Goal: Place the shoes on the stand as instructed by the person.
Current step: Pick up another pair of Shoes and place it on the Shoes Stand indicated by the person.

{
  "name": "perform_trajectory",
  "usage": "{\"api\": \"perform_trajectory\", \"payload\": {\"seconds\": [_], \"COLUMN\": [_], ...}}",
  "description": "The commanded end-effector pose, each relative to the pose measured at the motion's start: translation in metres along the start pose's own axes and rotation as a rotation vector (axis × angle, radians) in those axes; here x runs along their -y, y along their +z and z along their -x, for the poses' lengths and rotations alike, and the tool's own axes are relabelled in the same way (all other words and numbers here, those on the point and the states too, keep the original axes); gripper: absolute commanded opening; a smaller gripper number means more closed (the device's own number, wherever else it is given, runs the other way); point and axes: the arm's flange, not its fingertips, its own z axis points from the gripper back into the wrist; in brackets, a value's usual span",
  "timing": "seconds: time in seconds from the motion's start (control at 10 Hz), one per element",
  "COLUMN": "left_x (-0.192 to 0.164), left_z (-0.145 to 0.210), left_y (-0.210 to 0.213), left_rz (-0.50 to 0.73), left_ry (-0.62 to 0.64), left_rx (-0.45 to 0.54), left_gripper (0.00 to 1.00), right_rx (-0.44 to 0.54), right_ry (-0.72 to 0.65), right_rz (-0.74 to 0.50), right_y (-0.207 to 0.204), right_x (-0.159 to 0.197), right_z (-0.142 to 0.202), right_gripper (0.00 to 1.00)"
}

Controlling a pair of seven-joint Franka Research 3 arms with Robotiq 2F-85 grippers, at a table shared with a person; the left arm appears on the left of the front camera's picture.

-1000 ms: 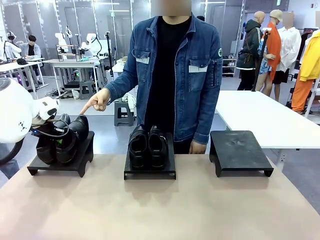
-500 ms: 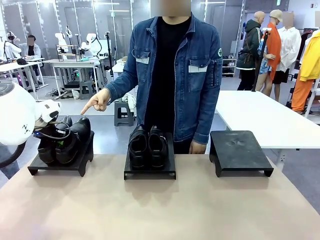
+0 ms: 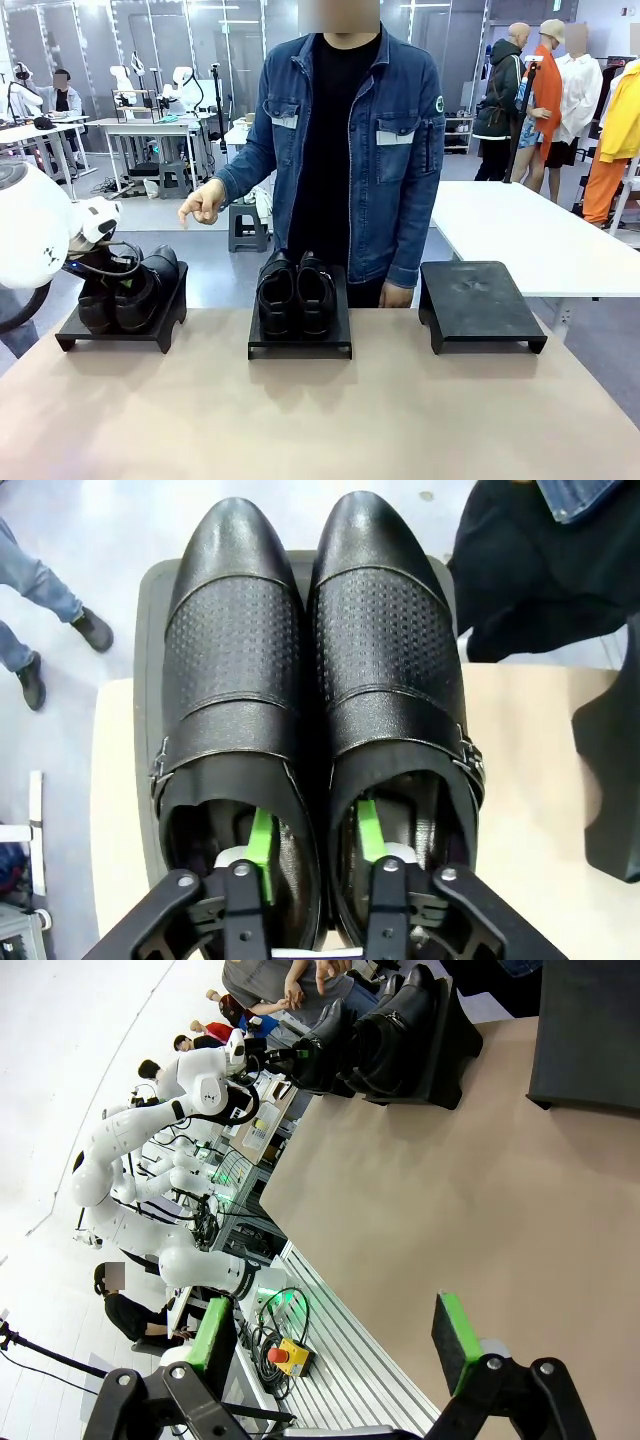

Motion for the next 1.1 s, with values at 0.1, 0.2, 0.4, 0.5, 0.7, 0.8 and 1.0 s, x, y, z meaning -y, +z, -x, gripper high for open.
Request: {"api": "perform_trajectory", "payload": {"seconds": [0.1,0.2,0.4,0.5,0.7,0.8,1.0], "left_x": [-0.004,-0.004,-0.002,0.002,0.000,0.000,0.000], "left_z": [0.002,0.003,0.009,0.016,0.001,0.001,0.001], "left_y": [0.018,0.023,0.038,0.044,0.027,0.027,0.027], "left_rz": [0.001,0.001,0.005,0.009,0.003,0.003,0.003], "left_ry": [-0.019,-0.015,-0.017,-0.042,-0.001,-0.001,-0.001], "left_rx": [-0.015,-0.019,-0.034,-0.032,-0.013,-0.013,-0.013], "left_gripper": [1.00,1.00,0.97,1.00,1.00,1.00,1.00], "right_rx": [0.007,0.007,0.007,0.007,0.007,0.007,0.007], "right_ry": [0.013,0.013,0.013,0.013,0.013,0.013,0.013], "right_rz": [-0.009,-0.009,-0.009,-0.009,-0.009,-0.009,-0.009], "right_y": [0.001,0.001,0.001,0.001,0.001,0.001,0.001], "right_x": [-0.001,-0.001,-0.001,-0.001,-0.001,-0.001,-0.001], "right_z": [0.000,0.000,0.000,0.000,0.000,0.000,0.000], "right_gripper": [1.00,1.00,1.00,1.00,1.00,1.00,1.00]}}
